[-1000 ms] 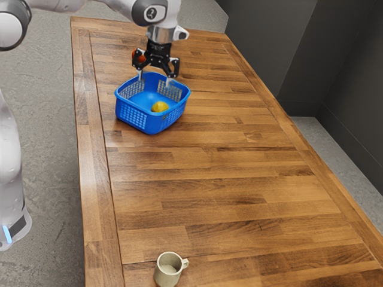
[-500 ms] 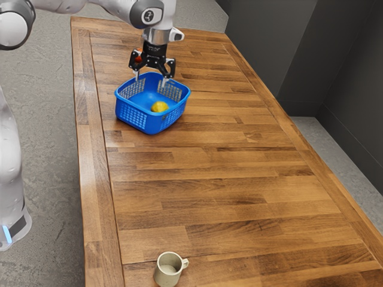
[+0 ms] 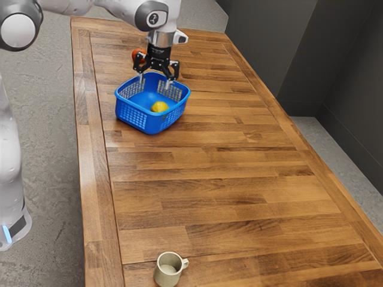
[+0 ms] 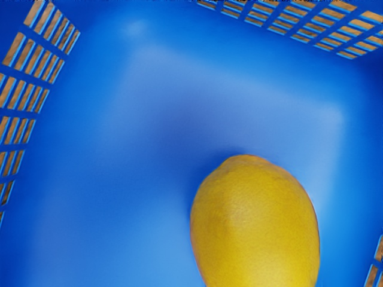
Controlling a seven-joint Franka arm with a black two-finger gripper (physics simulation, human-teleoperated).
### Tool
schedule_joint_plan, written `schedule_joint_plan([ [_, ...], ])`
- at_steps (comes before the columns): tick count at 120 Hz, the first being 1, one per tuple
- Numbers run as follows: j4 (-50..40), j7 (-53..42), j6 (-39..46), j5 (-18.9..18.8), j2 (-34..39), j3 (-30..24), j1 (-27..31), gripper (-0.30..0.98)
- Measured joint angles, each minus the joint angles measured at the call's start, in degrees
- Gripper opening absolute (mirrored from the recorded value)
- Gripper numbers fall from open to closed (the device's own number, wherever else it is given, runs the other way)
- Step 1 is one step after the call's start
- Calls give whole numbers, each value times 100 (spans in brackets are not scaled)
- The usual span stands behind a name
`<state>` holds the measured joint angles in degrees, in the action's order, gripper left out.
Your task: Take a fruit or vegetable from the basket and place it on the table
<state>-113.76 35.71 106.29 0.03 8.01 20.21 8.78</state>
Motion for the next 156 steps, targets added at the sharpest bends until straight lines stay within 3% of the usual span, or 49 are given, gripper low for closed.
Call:
schedule_joint_plan([
  [75,-100,-217,355,446,-347,-45,-9,69],
  [156,-164,-352,520,546,-364,-15,10,69],
])
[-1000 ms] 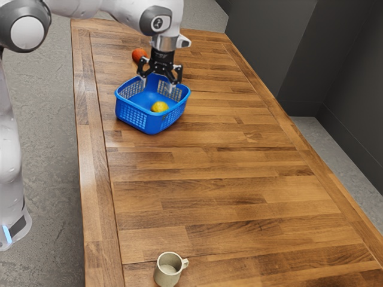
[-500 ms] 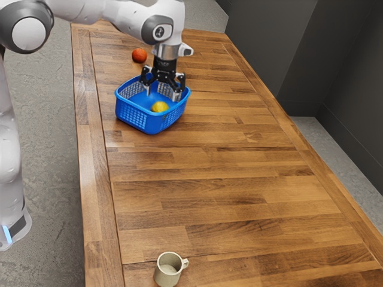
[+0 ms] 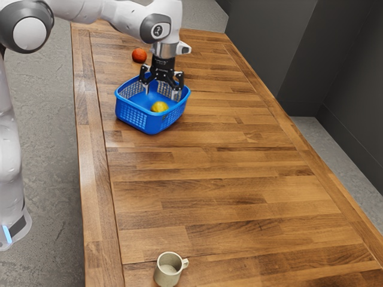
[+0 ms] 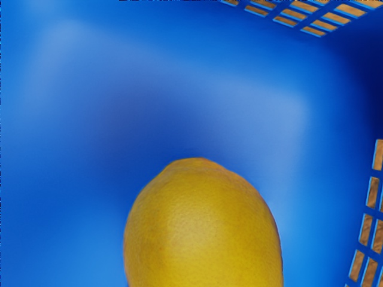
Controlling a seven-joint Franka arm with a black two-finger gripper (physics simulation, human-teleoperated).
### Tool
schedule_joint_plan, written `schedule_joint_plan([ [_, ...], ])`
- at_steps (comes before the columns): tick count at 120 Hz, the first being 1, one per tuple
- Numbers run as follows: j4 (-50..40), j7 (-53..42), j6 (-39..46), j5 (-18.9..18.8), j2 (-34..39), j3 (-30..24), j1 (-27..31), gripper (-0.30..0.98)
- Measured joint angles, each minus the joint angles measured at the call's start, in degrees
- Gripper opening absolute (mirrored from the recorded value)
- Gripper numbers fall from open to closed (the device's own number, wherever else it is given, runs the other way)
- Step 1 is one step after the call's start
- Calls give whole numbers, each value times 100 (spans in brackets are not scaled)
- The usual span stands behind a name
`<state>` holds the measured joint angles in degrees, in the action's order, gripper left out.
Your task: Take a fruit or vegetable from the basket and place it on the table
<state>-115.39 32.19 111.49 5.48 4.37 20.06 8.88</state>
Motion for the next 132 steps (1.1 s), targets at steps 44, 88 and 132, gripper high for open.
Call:
schedule_joint_plan([
  [44,-76,-107,43,157,-82,13,75,69],
  [88,-81,-234,111,347,-298,12,73,69],
  [132,-74,-320,160,523,-553,3,110,69],
])
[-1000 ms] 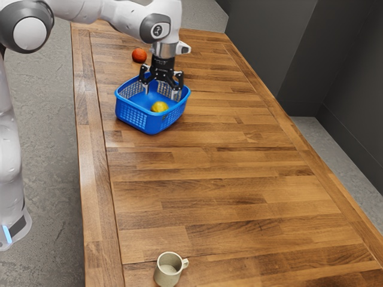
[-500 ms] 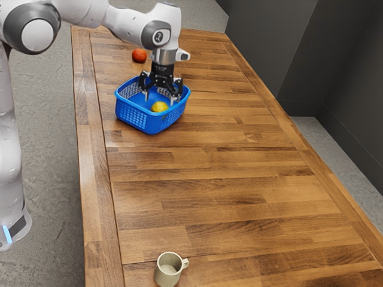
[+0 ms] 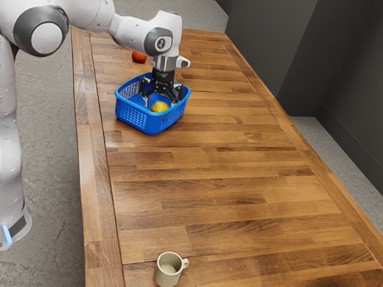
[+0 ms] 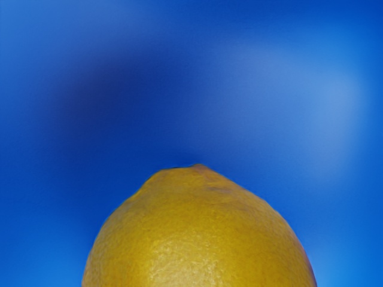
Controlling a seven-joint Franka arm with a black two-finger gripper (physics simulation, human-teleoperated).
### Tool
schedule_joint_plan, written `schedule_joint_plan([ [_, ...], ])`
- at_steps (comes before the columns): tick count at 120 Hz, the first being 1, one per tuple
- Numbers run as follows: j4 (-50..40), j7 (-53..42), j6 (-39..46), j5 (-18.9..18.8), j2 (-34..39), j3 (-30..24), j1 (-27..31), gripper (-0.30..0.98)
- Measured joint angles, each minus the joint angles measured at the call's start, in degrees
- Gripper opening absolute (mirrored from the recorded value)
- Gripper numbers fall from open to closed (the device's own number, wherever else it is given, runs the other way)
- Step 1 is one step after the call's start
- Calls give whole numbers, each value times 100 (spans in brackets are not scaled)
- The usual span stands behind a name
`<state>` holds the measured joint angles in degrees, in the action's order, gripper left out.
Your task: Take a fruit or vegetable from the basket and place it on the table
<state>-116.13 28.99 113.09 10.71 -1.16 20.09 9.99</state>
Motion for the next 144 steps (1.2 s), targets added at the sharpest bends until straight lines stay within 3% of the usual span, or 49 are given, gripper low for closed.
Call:
schedule_joint_plan([
  [27,0,-43,43,72,-79,-3,7,67],
  [44,0,-78,49,90,-66,-6,-12,41],
  [51,1,-88,38,78,-48,-2,-36,36],
  [111,64,-189,-179,-119,763,-160,-101,33],
  [144,961,-214,-637,-444,1043,-604,-113,34],
])
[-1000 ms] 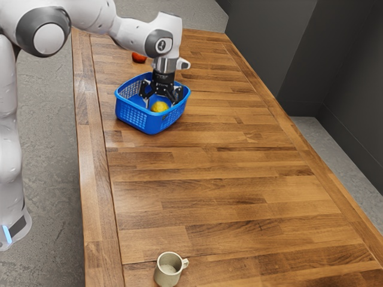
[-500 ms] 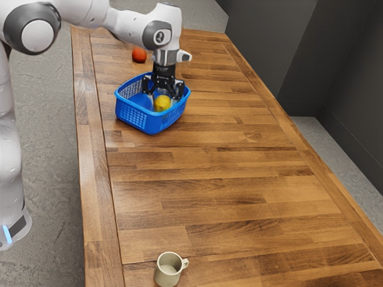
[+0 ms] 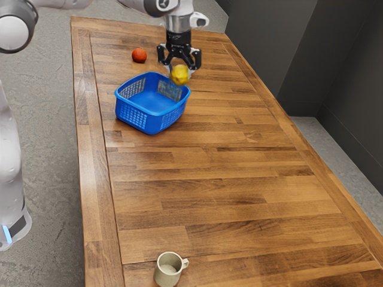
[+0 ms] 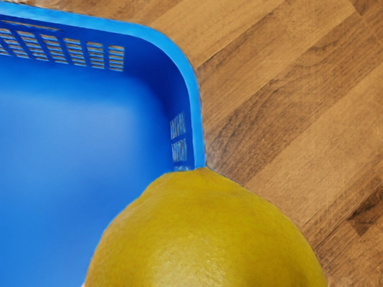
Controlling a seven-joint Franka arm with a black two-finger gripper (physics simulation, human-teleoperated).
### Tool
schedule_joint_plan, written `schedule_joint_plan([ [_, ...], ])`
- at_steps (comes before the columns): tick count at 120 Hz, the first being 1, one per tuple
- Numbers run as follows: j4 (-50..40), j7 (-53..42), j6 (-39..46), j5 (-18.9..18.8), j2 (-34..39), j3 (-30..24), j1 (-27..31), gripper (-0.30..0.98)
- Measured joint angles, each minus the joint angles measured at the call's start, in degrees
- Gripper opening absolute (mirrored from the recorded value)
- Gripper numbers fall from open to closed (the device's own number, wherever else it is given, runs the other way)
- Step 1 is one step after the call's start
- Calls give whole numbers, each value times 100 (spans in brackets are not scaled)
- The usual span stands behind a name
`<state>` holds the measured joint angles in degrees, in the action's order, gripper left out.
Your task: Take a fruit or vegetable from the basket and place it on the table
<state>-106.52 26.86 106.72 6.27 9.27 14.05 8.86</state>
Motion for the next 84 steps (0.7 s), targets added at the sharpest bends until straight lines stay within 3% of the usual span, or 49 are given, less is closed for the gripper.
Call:
schedule_joint_plan([
  [22,269,-25,-142,-218,-203,-313,5,33],
  [62,1527,-195,-319,-323,-1325,-1072,-87,33],
  [84,1503,-266,-366,-268,-1345,-1136,-252,58],
])
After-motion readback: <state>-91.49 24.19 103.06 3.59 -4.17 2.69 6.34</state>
